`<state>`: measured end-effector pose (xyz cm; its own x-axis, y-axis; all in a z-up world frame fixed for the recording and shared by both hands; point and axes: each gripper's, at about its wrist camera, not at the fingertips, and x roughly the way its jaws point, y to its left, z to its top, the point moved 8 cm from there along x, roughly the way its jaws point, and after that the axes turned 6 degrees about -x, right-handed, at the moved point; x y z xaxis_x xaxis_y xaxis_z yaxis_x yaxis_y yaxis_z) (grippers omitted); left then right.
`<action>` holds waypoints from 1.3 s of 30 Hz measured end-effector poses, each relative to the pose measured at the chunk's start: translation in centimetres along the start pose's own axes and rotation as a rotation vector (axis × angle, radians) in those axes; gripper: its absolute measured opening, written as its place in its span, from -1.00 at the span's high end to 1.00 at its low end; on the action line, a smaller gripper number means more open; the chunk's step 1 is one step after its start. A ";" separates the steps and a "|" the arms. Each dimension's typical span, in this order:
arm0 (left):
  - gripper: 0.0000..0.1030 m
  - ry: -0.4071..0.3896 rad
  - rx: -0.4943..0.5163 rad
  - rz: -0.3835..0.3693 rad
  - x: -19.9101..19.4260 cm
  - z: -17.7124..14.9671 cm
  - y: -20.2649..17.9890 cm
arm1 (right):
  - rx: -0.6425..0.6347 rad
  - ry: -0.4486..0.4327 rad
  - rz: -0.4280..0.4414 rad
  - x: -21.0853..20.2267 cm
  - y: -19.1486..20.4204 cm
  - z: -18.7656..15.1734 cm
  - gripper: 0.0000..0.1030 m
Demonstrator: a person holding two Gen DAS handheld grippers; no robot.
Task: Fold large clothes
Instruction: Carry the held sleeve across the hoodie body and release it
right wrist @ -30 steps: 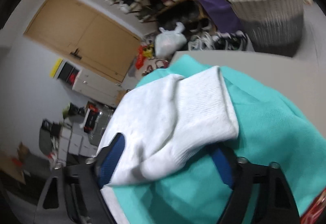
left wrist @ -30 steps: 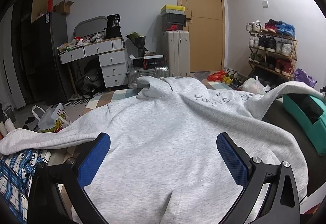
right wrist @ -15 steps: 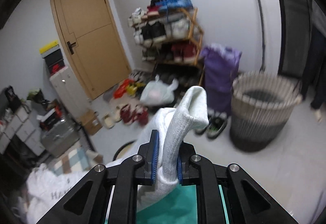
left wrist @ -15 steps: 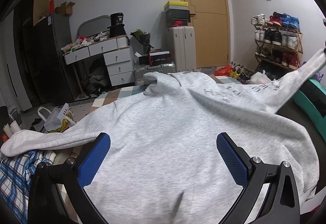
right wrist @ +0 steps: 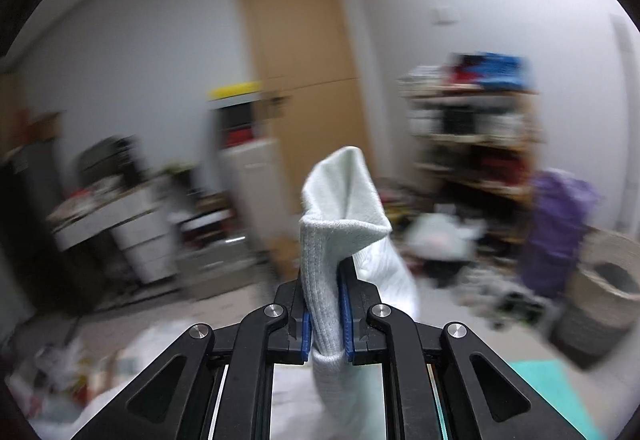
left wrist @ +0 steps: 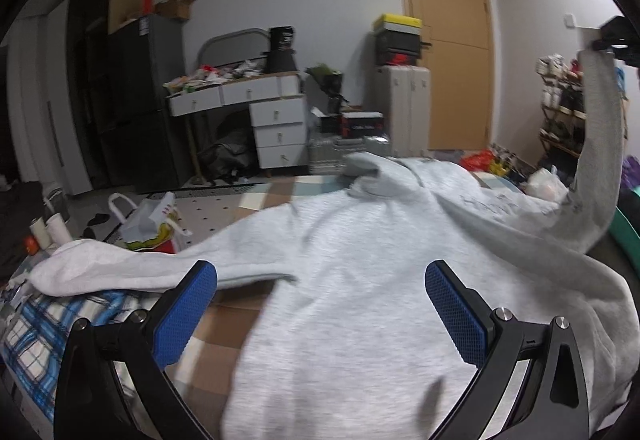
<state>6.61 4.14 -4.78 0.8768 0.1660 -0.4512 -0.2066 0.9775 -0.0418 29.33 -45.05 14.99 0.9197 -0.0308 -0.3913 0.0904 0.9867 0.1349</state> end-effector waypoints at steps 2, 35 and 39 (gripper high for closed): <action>-0.98 -0.010 -0.028 0.024 0.0 0.4 1.5 | -0.039 0.021 0.125 1.2 7.4 -1.3 0.83; -0.98 0.020 -0.204 0.084 1.7 0.4 8.3 | -0.394 0.516 0.286 13.2 23.1 -28.5 -0.53; -0.98 0.032 -0.170 0.089 2.1 0.2 7.3 | -0.370 0.640 0.052 16.5 13.2 -30.9 0.03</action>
<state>7.05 11.63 -5.85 0.8383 0.2441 -0.4876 -0.3556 0.9226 -0.1494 33.91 -27.56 -17.77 0.5067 0.0049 -0.8621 -0.1855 0.9772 -0.1035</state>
